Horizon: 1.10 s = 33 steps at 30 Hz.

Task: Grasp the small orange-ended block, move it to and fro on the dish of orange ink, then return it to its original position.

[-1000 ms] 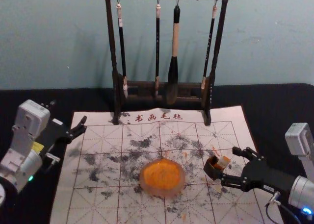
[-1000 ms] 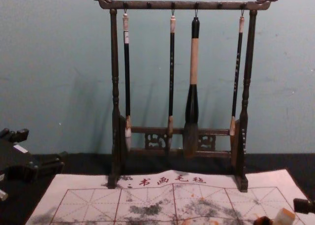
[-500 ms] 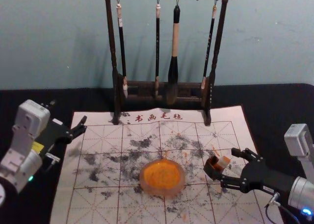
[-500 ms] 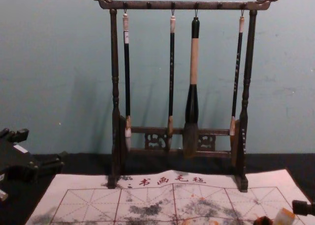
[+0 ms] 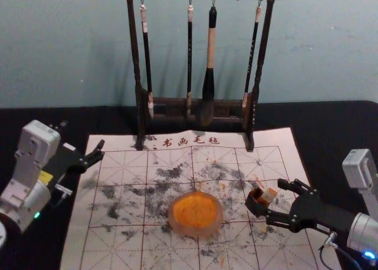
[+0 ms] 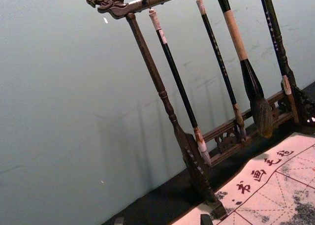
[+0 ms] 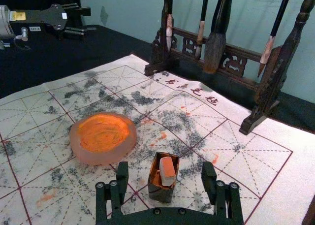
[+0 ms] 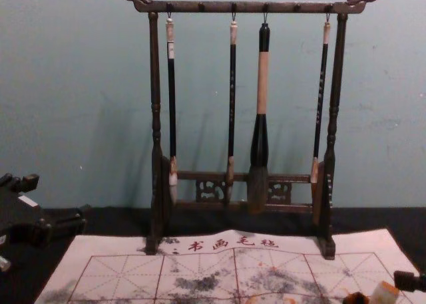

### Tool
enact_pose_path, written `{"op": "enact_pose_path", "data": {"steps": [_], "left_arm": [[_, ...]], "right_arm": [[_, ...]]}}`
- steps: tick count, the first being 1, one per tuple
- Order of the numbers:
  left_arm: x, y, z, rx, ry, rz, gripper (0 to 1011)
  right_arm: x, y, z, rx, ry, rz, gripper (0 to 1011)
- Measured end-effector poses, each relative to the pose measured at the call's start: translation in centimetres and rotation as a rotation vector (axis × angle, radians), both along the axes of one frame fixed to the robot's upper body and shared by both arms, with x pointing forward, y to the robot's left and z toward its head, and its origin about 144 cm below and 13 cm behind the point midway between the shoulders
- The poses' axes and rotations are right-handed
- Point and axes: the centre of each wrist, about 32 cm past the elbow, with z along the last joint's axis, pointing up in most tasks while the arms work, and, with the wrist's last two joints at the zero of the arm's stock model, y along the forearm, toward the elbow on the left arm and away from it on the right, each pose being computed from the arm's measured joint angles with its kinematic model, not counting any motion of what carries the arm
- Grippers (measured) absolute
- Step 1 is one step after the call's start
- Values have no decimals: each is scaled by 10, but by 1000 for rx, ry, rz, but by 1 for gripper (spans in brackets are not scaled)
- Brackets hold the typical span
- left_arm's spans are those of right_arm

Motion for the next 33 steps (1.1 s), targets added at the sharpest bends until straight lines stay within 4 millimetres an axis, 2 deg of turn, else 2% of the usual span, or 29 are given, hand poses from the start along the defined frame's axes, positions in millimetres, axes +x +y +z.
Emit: {"op": "enact_pose_path", "data": {"steps": [1,7,10,12,13,18,20,24,26,29,33], "left_arm": [[0,0,0,0,0,0,1001],[0,0,0,0,0,0,1001],[0,0,0,0,0,0,1001],[0,0,0,0,0,0,1001],[0,0,0,0,0,0,1001],[0,0,0,0,0,0,1001],[0,0,0,0,0,0,1001],[0,0,0,0,0,0,1001],[0,0,0,0,0,0,1001],[0,0,0,0,0,0,1001],[0,0,0,0,0,0,1001]], "right_arm": [[0,0,0,0,0,0,941],[0,0,0,0,-1,0,786],[0,0,0,0,-1,-1,664],[0,0,0,0,-1,-1,624],[0,0,0,0,-1,-1,563],[0,0,0,1,-1,-1,447],[0,0,0,1,-1,-1,340],[0,0,0,1,0,-1,255],[0,0,0,1,-1,-1,161],[0,0,0,1,0,-1,109],[0,0,0,1,0,-1,101]]}}
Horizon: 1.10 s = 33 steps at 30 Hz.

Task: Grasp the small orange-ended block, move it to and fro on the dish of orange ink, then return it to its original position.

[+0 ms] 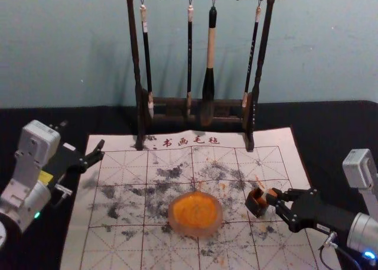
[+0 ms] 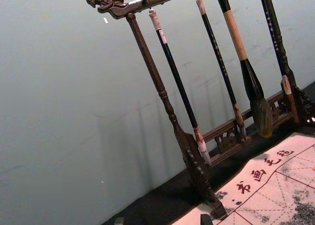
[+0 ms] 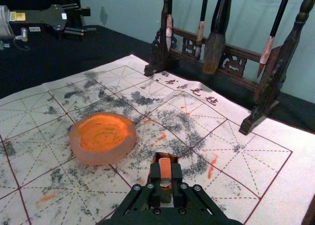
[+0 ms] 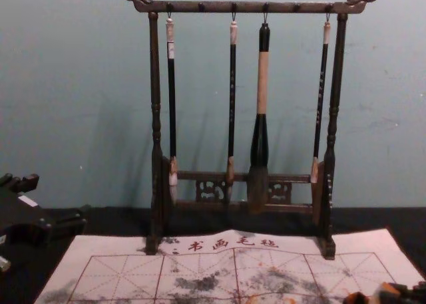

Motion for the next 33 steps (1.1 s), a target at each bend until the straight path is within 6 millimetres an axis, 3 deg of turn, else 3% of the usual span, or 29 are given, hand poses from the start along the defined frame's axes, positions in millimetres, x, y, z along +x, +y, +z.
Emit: {"op": "enact_pose_path", "data": {"steps": [18,33], "left_arm": [[0,0,0,0,0,0,1001],[0,0,0,0,0,0,1001]], "right_arm": [[0,0,1,-1,-1,2,101],[-1,-1,13,18,-41,-12,101]]}}
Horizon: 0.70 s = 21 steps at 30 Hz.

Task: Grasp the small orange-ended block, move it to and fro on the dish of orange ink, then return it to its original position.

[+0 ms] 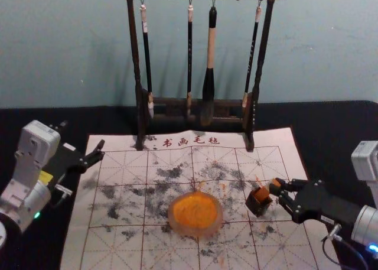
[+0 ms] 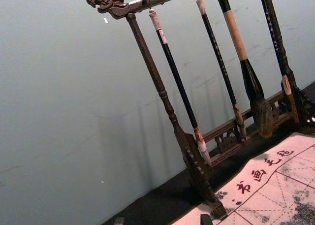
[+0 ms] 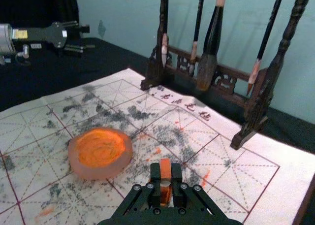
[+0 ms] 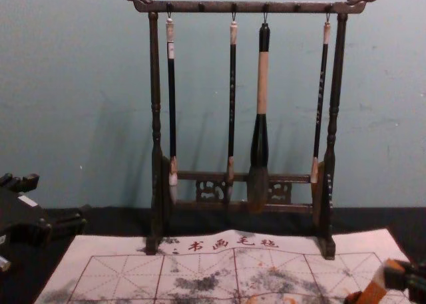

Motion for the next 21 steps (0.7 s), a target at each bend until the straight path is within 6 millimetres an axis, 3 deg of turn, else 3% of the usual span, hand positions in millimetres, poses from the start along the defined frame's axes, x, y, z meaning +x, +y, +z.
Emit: {"op": "enact_pose_path", "data": {"steps": [21], "left_arm": [[0,0,0,0,0,0,1002]], "right_arm": [[4,4,45,20,-87,45,101]]}}
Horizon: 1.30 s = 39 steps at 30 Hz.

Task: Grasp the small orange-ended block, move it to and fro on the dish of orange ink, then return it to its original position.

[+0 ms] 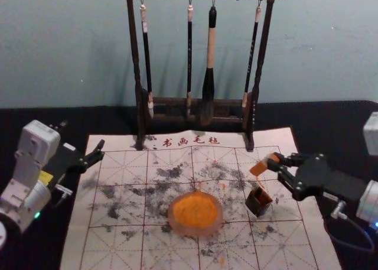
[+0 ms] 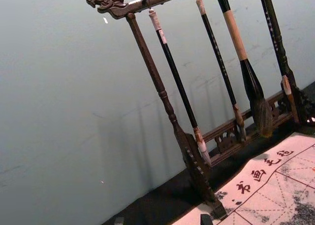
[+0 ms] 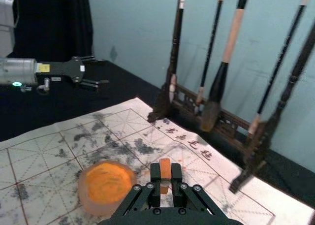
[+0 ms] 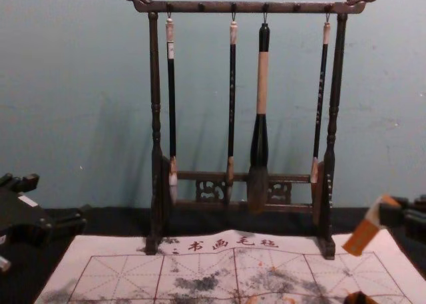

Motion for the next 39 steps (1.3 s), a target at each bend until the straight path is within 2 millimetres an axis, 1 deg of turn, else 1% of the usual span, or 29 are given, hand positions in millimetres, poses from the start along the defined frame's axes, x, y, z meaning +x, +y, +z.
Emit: {"op": "enact_pose_path", "data": {"steps": [3,4,9,10,13,17,26,39], "left_arm": [[0,0,0,0,0,0,1001],[0,0,0,0,0,0,1001],[0,0,0,0,0,0,1001],[0,0,0,0,0,0,1002],[0,0,0,0,0,0,1001],[0,0,0,0,0,0,1001],[0,0,0,0,0,0,1001],[0,0,0,0,0,0,1001]], "right_arm": [[8,7,8,-21,1,34,101],[8,7,8,-21,1,34,101],[25,21,21,-84,15,93,101],[25,21,21,-84,15,93,101],[35,31,29,-133,16,129,101],[44,43,33,-178,21,160,101],[50,63,28,-258,52,210,101],[51,81,24,-314,82,278,101]]}}
